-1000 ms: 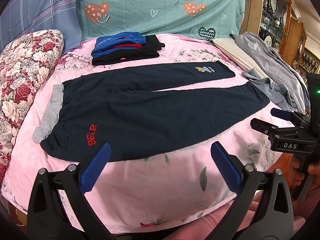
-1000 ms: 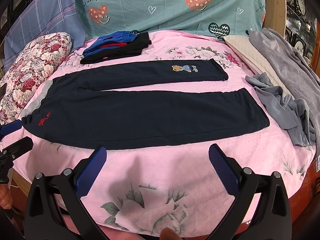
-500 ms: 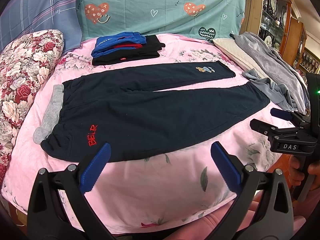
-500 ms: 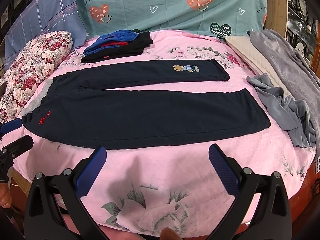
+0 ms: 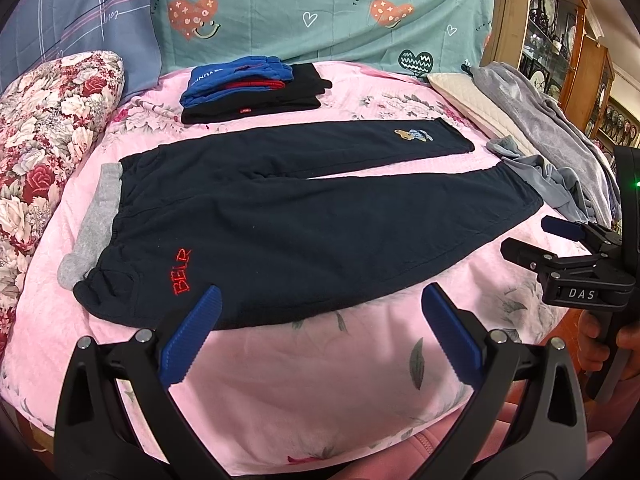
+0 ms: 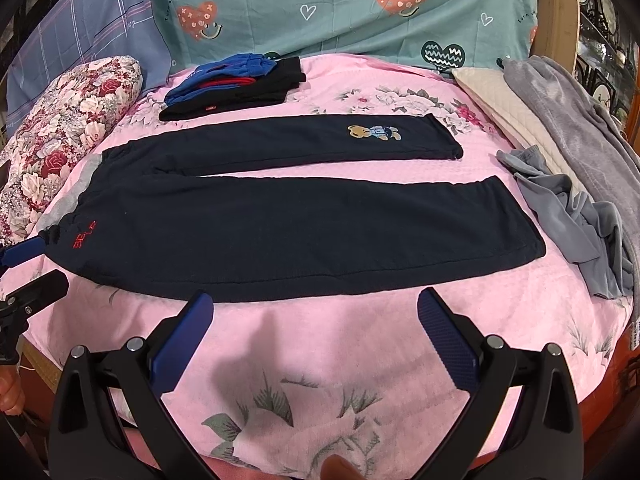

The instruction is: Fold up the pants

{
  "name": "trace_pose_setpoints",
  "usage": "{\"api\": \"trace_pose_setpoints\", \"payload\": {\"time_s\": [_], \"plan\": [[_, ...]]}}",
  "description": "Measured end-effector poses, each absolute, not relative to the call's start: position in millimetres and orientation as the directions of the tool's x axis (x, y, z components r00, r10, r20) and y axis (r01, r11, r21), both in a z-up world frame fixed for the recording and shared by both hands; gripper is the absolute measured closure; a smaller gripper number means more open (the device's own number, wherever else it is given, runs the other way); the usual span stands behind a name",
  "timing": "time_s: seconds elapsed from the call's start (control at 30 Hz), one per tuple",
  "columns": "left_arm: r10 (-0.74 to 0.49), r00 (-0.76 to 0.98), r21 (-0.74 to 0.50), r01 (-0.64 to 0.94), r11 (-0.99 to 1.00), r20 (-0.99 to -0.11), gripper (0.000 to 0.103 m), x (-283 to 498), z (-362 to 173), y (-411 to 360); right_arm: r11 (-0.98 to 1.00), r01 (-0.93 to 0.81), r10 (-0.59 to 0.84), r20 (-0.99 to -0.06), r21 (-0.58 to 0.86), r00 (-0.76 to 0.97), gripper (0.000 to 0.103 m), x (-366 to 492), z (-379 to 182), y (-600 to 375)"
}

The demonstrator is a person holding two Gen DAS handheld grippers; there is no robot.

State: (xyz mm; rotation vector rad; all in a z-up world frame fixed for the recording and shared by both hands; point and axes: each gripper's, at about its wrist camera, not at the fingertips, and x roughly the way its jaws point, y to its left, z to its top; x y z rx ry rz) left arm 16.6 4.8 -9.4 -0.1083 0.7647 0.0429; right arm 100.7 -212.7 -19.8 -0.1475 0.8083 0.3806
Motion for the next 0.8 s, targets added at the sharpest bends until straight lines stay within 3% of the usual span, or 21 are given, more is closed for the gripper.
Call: {"api": "trace_pose_setpoints", "payload": {"time_s": [0.13,0.57,0.63,0.8], "plan": [[-0.008,0.712,-0.102,-0.089,0.991,-0.702,0.002,24,-11,24,0.909,-0.415,0.305,-0.727,0.030,0.615,0.001,106,-21,-208],[0.192,0.664,-0.009,-0.288,0.958,-0.722,0.002,76,10,200,0.787,-0.614,0.380,-0.744,-0.052,0.550,0.001,164,3,-139],[0.193,0.641,-0.011,-0.299,0.954,-0.743,0.005,93,5,231,0.754,-0.653,0.395,-0.747,-0.068,0.534,0.001,173,6,-122],[0.093,0.596,-0.097,-0.279,0.955,-0.797,0.024,140,-17,292,0.677,-0.731,0.425,-0.768,-0.082,0.479,0.001,194,7,-74]]}}
